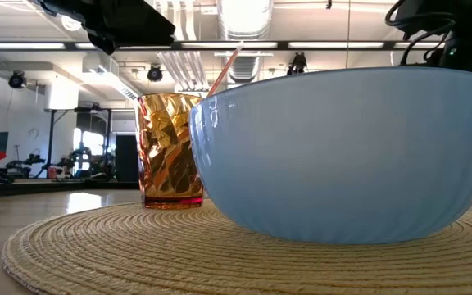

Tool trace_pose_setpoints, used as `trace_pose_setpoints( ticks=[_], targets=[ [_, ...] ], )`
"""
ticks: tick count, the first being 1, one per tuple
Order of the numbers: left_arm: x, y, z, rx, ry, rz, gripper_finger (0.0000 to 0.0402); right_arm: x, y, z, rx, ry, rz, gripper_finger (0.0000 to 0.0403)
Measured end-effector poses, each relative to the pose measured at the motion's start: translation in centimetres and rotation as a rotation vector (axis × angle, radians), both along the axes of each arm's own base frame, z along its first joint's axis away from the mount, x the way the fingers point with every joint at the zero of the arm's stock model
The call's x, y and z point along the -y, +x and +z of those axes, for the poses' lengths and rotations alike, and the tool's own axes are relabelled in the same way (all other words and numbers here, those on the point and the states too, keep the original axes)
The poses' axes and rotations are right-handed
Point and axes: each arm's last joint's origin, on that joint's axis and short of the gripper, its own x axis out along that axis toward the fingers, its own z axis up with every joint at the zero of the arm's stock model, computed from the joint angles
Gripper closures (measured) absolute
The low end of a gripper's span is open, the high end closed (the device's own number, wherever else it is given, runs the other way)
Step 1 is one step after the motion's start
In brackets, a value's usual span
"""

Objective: Pick & Place Utensil
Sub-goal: Put the silver fork into the blue bowl on the brown mat

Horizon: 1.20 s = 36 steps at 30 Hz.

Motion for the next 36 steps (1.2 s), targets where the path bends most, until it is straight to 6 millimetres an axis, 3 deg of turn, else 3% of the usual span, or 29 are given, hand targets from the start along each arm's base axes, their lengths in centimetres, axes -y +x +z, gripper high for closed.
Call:
trace_pose_setpoints(
  ticks=[6, 16, 36],
  targets=[
    [0.0, 0.0, -0.1, -0.012, 0.005, 0.0, 0.0232, -0.2, 1.0, -0.7, 0.035, 0.022, 0.003, 0.0268],
    [0.0, -0.1, -0.2, -0.016, 0.0, 0.001, 0.0232, -0.5, 3.0, -3.0, -0.136, 0.006, 0.043, 0.0265],
    [0.0, -0.1, -0.4, -0.033, -0.008, 0.006, 0.0232, 0.4, 4.4, -4.9, -0.194, 0.012, -0.004, 0.0265]
  ],
)
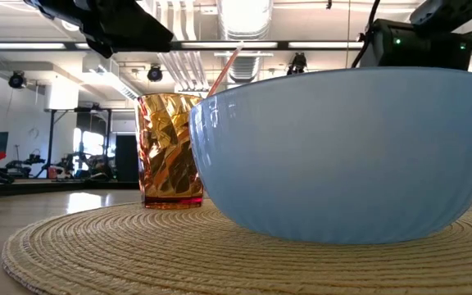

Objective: Pick & Place Utensil
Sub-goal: Put the silver fork into the blue bowl on the brown mat

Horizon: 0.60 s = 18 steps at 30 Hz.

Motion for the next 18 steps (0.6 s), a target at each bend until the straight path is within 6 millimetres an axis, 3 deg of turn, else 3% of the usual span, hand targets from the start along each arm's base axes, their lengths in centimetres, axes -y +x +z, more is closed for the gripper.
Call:
trace_pose_setpoints(
  ticks=[10, 18],
  targets=[
    [0.0, 0.0, -0.1, -0.01, -0.007, 0.004, 0.0232, 0.3, 0.3, -1.3, -0.07, -0.002, -0.01, 0.0267],
    [0.0, 0.0, -0.2, -0.011, -0.007, 0.004, 0.0232, 0.4, 0.6, -1.8, -0.096, -0.005, 0.021, 0.0309]
  ],
)
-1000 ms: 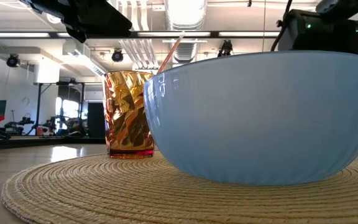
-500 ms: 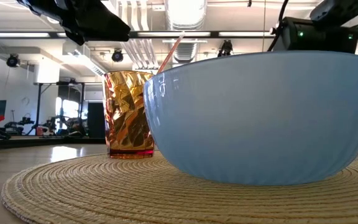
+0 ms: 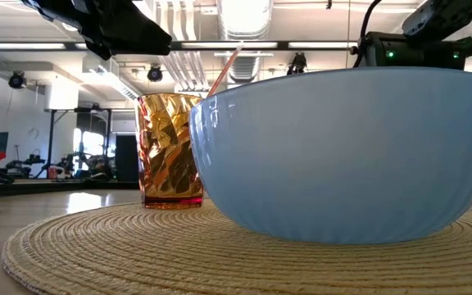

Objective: Pick & Place Utensil
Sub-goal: Put the silver fork into the blue bowl on the brown mat

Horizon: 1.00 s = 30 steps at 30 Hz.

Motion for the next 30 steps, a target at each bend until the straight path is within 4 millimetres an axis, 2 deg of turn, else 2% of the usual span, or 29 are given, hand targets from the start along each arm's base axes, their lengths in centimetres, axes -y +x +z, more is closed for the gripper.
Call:
trace_pose_setpoints(
  ticks=[10, 20, 30],
  targets=[
    [0.1, 0.0, -0.1, -0.008, -0.028, -0.034, 0.0232, 0.2, -0.2, 0.3, -0.005, -0.017, 0.029, 0.0386],
    [0.1, 0.0, -0.1, -0.01, -0.035, -0.035, 0.0232, 0.2, -0.8, 1.1, -0.001, -0.036, 0.114, 0.0388],
    [0.1, 0.0, -0.2, -0.004, -0.063, -0.029, 0.0232, -2.4, -0.5, 4.7, 0.182, -0.017, 0.281, 0.0389]
  ],
)
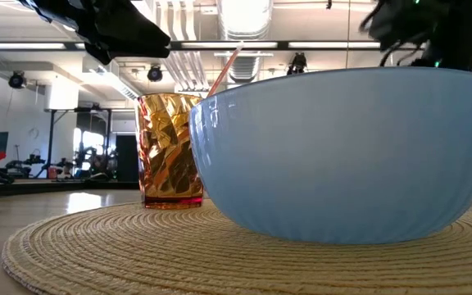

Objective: Pick & Place Utensil
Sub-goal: Put the silver fork into the blue bowl on the brown mat

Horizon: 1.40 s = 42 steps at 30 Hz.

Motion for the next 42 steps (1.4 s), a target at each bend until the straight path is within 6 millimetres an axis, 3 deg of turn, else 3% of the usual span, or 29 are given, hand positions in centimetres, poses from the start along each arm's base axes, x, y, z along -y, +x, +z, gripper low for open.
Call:
trace_pose_setpoints(
  ticks=[13, 25, 33, 42],
  targets=[
    [-0.2, -0.4, 0.6, 0.027, -0.02, 0.008, 0.0232, -5.8, 0.7, 4.2, 0.173, -0.002, 0.228, 0.039],
    [-0.4, -0.7, 0.9, 0.036, -0.029, 0.037, 0.0232, -9.3, 1.8, 7.9, 0.464, -0.118, 0.375, 0.039],
    [-0.4, -0.7, 0.8, 0.036, -0.03, 0.038, 0.0232, -10.7, 3.6, 8.4, 0.779, -0.181, 0.53, 0.039],
    [-0.5, -0.8, 0.8, 0.029, -0.028, 0.038, 0.0232, -12.6, 6.5, 6.6, 0.86, -0.348, 0.703, 0.039]
  ],
)
